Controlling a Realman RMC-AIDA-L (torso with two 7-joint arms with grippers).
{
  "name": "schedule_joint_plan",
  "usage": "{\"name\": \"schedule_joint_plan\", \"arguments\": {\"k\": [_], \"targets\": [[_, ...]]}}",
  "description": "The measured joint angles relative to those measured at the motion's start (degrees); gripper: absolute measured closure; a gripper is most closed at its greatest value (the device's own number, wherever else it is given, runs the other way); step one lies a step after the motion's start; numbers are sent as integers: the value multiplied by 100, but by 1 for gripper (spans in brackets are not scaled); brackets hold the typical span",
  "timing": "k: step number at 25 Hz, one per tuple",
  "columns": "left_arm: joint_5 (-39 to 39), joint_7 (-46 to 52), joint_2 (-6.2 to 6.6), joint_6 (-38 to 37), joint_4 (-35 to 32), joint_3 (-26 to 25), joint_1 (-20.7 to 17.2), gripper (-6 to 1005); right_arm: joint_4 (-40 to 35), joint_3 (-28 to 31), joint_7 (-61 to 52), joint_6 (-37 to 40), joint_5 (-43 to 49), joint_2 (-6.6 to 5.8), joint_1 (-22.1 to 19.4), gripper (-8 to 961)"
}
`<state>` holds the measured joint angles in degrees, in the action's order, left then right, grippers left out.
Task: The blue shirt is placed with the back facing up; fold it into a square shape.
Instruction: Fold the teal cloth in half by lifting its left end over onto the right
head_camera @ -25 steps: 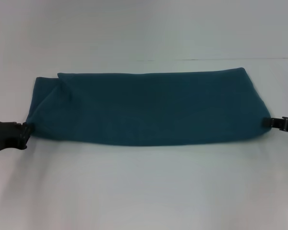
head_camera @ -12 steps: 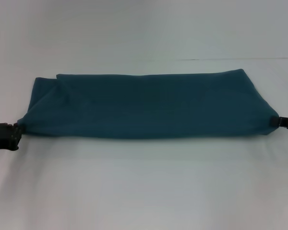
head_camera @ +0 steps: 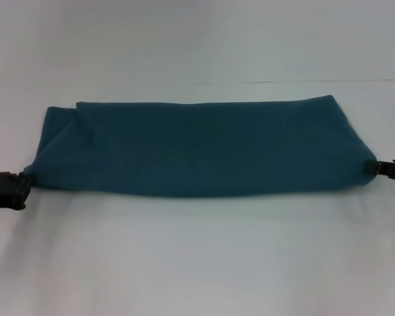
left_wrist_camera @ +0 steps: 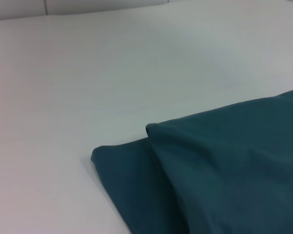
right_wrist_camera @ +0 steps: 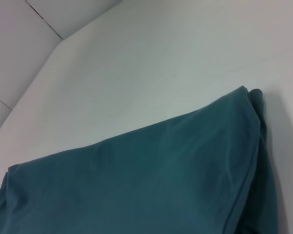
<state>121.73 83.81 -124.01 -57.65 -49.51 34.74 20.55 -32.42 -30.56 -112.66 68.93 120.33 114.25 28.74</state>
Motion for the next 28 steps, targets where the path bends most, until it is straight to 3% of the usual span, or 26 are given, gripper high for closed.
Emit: {"name": "schedule_joint_plan", "arguments": {"k": [7, 14, 19, 22, 28], "targets": [[-6, 30, -6, -86, -158, -29, -137, 971, -17, 51, 301, 248, -248, -41, -11, 787], [-61, 237, -7, -89, -222, -556, -166, 655, -133, 132, 442, 361, -541, -67, -73, 670], [-41, 651, 4, -153, -271, -652, -166, 473, -177, 209, 529, 429, -838, -74, -141, 576], [-24, 937, 3, -319, -279, -625, -153, 439, -176, 182, 532, 463, -836, -81, -101, 327], [-9, 2037, 56, -772, -299, -633, -90, 438, -177, 86, 516, 654, -816, -126, 9, 175]]}}
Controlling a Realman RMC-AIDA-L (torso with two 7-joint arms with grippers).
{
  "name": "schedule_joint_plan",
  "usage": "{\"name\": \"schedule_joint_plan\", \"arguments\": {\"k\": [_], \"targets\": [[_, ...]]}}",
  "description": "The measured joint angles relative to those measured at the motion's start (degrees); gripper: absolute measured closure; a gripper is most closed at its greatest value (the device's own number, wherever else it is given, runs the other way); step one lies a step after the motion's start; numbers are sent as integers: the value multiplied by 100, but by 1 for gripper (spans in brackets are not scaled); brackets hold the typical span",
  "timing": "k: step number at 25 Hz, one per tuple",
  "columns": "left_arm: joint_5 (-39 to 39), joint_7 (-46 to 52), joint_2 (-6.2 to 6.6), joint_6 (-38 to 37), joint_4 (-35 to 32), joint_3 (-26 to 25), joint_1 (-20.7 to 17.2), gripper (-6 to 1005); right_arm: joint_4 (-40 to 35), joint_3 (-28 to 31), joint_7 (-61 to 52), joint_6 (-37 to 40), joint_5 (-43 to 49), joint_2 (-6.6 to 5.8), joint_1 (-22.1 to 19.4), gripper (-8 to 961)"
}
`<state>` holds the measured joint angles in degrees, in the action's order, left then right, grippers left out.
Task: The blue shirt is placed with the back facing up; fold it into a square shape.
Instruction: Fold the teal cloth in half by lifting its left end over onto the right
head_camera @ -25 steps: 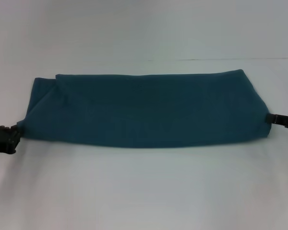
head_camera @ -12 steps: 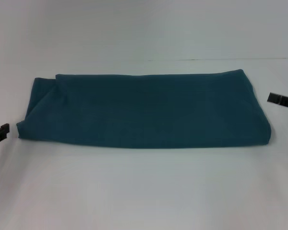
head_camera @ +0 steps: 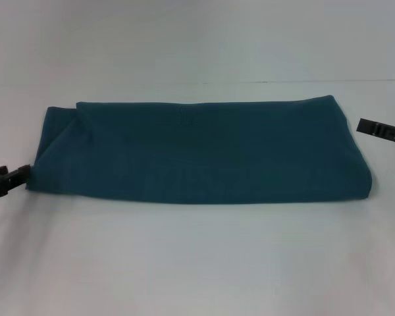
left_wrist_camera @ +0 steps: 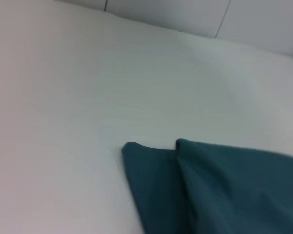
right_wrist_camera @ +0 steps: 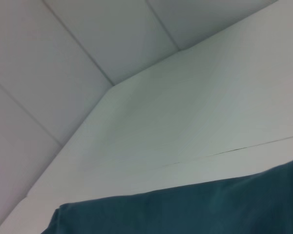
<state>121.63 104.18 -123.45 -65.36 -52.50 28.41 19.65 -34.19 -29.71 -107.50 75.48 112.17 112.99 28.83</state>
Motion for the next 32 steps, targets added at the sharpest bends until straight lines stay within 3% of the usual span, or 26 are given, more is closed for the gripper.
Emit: {"name": "schedule_joint_plan", "arguments": {"k": [11, 22, 32], "targets": [[25, 1446, 29, -145, 4, -13, 13, 407, 0, -189, -48, 123, 7, -23, 121, 175], [302, 1937, 31, -74, 80, -25, 60, 121, 0, -213, -52, 125, 7, -58, 177, 174], [307, 2082, 31, -99, 209, -24, 76, 120, 0, -211, -59, 125, 7, -58, 216, 174]]}}
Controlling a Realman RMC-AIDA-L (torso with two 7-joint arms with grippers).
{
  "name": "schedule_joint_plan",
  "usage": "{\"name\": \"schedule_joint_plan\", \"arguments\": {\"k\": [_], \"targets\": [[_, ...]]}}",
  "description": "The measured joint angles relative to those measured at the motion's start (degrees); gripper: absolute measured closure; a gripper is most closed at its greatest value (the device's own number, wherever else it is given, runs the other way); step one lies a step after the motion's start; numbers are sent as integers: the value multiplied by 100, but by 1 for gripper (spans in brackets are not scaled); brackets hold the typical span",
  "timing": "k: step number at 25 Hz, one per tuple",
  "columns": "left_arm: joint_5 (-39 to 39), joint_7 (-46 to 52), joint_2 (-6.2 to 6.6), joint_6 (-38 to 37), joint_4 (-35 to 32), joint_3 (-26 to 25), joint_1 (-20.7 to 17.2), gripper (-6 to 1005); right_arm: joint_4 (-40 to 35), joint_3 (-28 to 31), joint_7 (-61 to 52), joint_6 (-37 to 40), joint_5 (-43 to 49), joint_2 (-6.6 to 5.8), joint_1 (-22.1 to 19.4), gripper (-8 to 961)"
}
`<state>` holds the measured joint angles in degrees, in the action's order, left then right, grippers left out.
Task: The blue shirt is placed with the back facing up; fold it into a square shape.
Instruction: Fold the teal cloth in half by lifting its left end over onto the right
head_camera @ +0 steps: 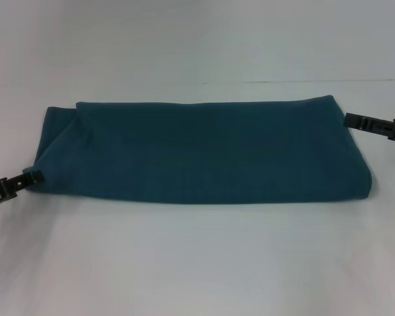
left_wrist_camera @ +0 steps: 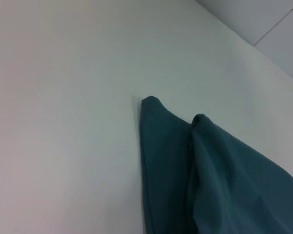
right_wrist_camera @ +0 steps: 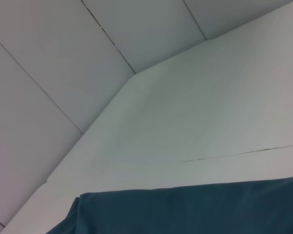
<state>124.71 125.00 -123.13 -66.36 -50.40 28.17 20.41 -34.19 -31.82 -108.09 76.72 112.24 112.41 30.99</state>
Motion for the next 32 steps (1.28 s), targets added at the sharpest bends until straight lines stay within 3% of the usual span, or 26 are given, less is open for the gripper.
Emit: {"name": "schedule_joint_plan", "arguments": {"k": [32], "targets": [[15, -113, 125, 728, 793, 140, 392, 120, 0, 23, -1, 43, 0, -3, -58, 174]]}}
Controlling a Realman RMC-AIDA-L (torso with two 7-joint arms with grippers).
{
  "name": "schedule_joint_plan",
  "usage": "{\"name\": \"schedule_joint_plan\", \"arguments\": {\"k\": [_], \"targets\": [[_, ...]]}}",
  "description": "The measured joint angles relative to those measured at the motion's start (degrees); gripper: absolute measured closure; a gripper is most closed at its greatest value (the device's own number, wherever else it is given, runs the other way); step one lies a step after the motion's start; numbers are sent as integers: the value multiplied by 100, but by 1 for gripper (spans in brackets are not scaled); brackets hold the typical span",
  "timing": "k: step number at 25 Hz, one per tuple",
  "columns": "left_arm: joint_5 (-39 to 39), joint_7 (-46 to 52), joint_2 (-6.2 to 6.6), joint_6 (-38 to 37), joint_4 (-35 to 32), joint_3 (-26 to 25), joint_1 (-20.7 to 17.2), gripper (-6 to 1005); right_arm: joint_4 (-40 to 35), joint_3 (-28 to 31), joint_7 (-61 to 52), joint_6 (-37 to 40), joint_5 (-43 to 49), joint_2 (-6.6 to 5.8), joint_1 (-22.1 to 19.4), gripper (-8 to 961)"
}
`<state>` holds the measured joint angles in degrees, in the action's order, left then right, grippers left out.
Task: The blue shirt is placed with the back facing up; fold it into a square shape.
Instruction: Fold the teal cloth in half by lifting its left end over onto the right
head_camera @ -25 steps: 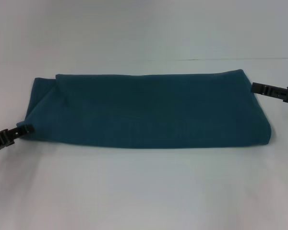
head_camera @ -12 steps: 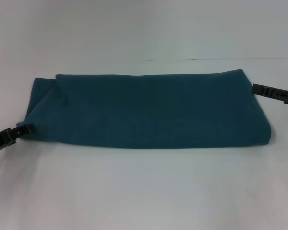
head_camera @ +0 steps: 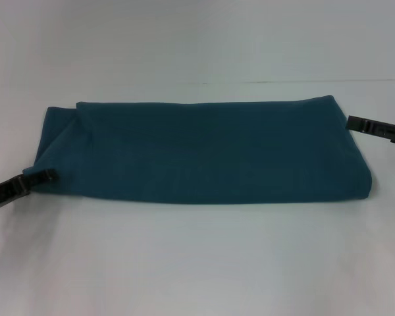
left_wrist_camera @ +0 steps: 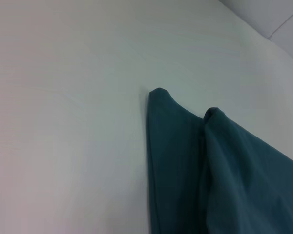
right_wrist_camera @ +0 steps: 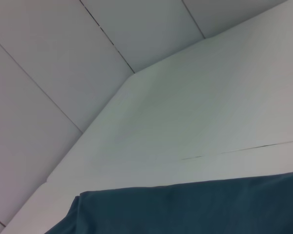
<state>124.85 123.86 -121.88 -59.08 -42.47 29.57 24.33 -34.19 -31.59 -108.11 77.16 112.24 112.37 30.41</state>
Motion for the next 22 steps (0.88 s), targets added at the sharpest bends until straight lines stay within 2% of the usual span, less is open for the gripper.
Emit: {"name": "schedule_joint_plan", "arguments": {"k": [22], "targets": [[-45, -1, 16, -73, -144, -60, 97, 126, 0, 21, 0, 8, 0, -14, -18, 175]]}}
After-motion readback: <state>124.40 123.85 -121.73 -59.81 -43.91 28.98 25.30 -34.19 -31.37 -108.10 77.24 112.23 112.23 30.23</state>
